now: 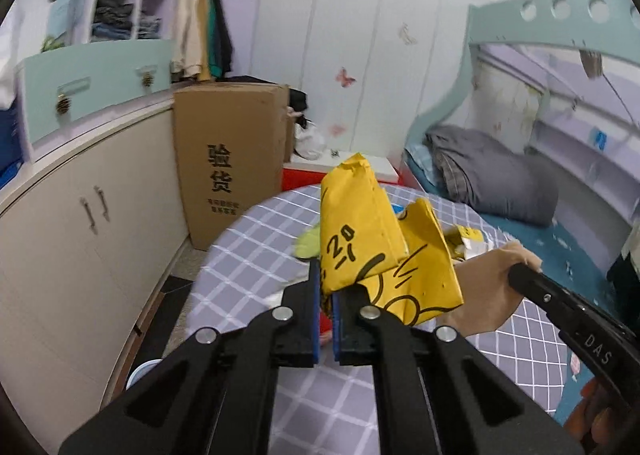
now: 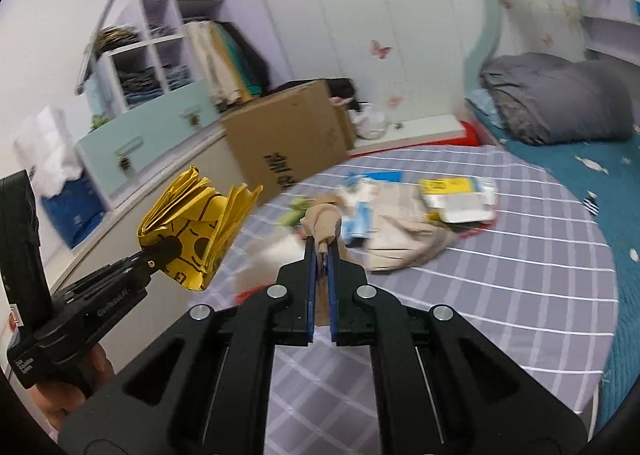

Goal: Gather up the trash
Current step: 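Carry both items over the wastebasket and open both tools to drop them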

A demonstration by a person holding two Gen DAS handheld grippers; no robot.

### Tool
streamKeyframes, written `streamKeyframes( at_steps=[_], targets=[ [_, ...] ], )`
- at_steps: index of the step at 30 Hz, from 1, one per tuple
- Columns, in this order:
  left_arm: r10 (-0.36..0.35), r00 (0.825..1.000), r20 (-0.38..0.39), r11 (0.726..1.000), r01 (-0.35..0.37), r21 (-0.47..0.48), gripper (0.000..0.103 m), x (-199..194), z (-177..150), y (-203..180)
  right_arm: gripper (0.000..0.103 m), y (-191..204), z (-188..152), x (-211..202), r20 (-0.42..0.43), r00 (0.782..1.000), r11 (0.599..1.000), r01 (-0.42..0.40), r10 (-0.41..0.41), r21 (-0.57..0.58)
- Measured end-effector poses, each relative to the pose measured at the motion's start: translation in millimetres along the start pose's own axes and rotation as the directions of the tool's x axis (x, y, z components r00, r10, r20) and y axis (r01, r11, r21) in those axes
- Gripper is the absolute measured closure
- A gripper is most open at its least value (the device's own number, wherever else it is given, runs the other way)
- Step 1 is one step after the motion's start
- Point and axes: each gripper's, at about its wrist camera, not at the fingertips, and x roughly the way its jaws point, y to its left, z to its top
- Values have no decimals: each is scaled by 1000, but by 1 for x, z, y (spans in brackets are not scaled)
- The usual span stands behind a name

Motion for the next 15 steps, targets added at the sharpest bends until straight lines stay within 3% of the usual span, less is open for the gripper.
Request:
streamKeyframes(
  at_steps=[8, 11, 15],
  targets=[
    [140, 990, 32, 984, -136, -111, 99, -31, -10, 105, 98, 109, -7, 37, -87, 980, 976, -188, 179, -107],
    [228, 974, 6, 959, -224, -171, 99, -35, -22, 159, 98, 152, -18, 54, -131, 965, 957, -248, 229, -150],
    [294, 953, -66, 924, -301, -234, 99, -28, -45, 219, 98, 207, -42, 89, -216, 938, 930, -314, 273, -190]
  ],
)
